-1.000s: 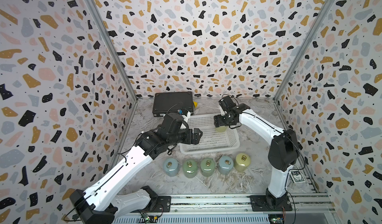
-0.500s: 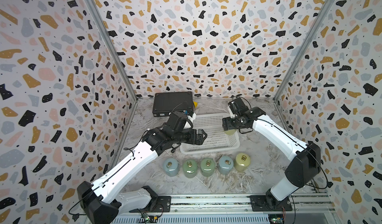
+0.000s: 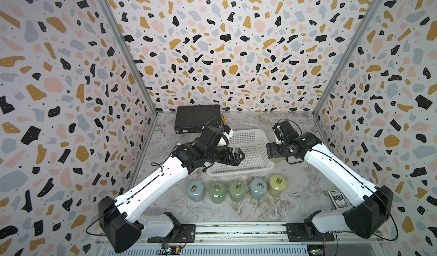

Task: Take the tea canister out of the basket
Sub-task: Place the tea canister at the center of the board.

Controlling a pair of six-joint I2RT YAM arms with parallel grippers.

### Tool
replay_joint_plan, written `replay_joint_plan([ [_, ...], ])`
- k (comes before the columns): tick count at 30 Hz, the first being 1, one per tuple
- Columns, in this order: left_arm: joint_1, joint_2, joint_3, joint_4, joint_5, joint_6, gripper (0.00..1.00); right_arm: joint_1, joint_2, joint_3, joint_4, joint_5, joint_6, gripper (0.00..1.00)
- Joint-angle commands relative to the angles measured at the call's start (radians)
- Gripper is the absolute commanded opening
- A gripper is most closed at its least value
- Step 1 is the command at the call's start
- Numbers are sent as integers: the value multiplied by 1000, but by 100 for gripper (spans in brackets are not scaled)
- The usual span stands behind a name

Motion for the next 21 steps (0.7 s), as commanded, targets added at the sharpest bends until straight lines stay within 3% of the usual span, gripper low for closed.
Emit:
replay_joint_plan([
  [1,-15,17,42,40,22,9,100,-15,-96,-30,-13,59,27,80],
  [21,-55,53,65,40,28,19,100,-116,-288,-333,-26,52,152,81],
])
